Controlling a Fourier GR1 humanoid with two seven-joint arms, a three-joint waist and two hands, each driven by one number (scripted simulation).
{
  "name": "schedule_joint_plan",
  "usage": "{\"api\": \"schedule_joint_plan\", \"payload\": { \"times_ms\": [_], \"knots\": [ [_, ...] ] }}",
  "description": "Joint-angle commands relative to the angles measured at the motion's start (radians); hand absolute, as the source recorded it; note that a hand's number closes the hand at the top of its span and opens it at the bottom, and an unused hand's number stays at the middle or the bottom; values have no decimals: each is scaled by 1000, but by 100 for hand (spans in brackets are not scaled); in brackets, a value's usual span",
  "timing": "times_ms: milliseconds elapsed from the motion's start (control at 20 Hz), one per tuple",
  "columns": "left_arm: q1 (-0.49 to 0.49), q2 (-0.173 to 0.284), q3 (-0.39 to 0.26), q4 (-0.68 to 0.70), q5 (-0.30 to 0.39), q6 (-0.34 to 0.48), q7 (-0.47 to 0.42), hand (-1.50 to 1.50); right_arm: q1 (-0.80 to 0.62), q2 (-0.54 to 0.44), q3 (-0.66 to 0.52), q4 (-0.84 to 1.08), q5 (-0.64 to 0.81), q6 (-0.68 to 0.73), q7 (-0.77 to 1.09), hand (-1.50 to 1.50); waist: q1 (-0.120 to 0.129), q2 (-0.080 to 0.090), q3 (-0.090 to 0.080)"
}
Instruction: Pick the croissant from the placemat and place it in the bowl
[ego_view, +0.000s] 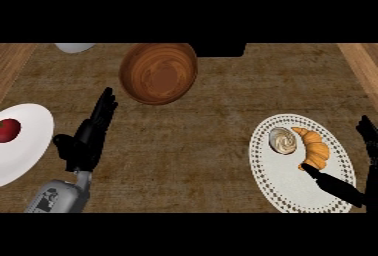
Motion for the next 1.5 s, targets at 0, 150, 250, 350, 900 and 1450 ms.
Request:
{"api": "schedule_joint_plan", "payload": {
  "times_ms": [0, 150, 250, 350, 900, 1450],
  "knots": [
    [-6, -25, -19, -47, -26, 27, 41, 0, 60, -80, -6, -156, 116, -86, 222, -150, 3, 0, -1],
    [-21, -3, -6, -89, -27, 12, 99, 0, 29, -140, 11, -235, 165, -51, 458, -150, 13, 1, -1],
    [-5, -28, 8, -32, -30, 0, 53, 0, -5, -191, -41, -248, 120, 28, 546, -150, 11, 3, 0],
    [22, -22, 4, -51, -32, -12, 36, 0, -1, -205, -5, -255, 130, 64, 646, -150, 16, 2, -1],
    [-1, -72, 61, 40, -42, -67, -11, 0, -68, -204, 57, -147, 157, 241, 878, -150, 11, 4, 1],
    [39, -123, 53, -118, -169, -47, 132, 0, 10, -126, -94, -109, 98, 390, 670, -150, 9, 1, 1]
  ]
}}
